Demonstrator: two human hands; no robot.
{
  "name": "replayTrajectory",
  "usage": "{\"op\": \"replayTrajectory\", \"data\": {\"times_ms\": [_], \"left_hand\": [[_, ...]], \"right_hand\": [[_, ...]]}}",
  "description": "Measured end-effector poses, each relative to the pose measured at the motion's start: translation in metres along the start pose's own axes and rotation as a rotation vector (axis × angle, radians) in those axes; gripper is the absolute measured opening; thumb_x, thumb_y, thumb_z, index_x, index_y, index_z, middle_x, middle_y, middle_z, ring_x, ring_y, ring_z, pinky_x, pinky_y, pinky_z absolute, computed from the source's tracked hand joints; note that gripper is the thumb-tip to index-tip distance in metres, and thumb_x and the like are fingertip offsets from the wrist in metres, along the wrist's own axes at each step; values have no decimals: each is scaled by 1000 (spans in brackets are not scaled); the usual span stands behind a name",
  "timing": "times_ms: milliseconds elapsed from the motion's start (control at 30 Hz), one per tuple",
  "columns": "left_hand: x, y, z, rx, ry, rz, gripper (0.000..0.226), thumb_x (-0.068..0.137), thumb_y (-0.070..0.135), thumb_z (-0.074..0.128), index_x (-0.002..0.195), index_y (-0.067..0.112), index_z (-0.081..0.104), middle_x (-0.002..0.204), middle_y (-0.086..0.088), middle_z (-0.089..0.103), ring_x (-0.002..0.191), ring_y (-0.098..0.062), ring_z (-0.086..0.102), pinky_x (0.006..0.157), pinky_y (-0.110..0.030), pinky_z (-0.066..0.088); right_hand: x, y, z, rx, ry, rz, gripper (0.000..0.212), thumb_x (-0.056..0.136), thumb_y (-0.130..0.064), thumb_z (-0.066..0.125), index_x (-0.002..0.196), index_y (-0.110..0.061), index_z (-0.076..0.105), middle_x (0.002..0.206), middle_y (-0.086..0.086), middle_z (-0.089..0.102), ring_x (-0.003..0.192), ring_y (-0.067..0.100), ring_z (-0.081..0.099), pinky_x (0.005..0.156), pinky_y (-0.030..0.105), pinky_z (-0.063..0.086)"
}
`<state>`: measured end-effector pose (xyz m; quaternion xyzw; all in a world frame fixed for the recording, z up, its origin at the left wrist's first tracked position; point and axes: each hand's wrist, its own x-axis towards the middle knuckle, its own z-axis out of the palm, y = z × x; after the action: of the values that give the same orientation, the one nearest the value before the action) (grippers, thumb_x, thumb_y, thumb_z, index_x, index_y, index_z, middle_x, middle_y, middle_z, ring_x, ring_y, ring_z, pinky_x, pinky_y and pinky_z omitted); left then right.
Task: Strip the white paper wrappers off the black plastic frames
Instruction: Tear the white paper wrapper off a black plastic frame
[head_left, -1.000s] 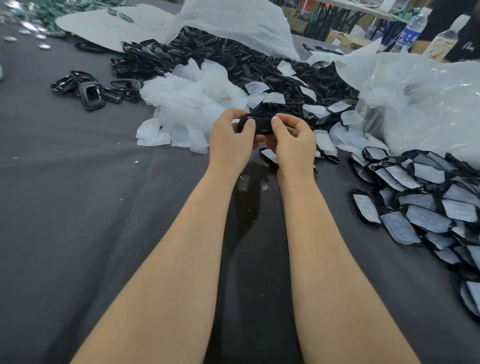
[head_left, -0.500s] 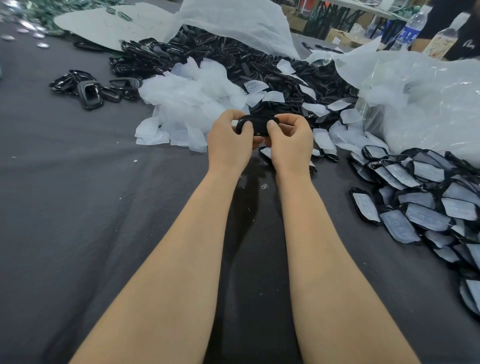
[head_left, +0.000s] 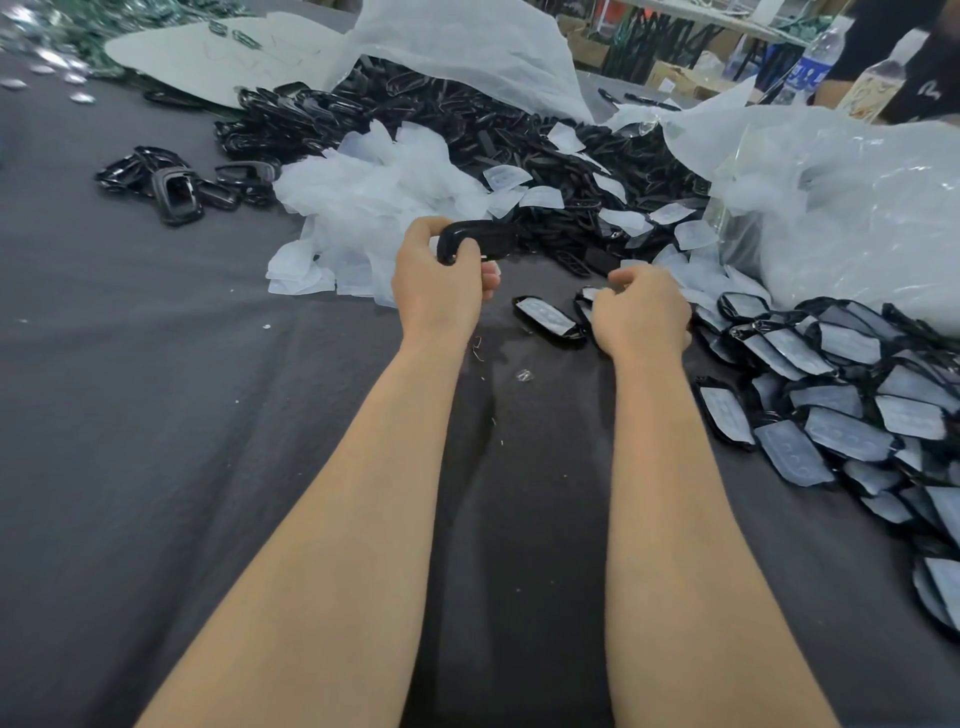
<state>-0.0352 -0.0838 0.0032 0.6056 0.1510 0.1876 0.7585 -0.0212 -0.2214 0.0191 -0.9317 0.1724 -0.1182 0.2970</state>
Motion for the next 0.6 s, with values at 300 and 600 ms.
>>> {"op": "replayTrajectory", "data": {"times_ms": [300, 600], "left_hand": [[7, 8, -9, -265, 278, 22, 13, 94, 5, 48, 97, 18, 47, 71, -5, 62, 51, -7, 56, 58, -23, 50], [6, 9, -9, -305, 311, 28, 12, 94, 8, 49, 101, 18, 48, 80, -7, 64, 57, -5, 59, 63, -22, 50]], "right_hand": [[-29, -33, 32, -38, -136, -509, 33, 93, -19, 50, 123, -26, 61, 130, 0, 58, 127, 25, 46, 108, 47, 34], [-36, -37, 51, -252, -243, -509, 32, 99, -16, 36, 125, -19, 54, 140, -2, 48, 145, 21, 20, 115, 58, 0]]}}
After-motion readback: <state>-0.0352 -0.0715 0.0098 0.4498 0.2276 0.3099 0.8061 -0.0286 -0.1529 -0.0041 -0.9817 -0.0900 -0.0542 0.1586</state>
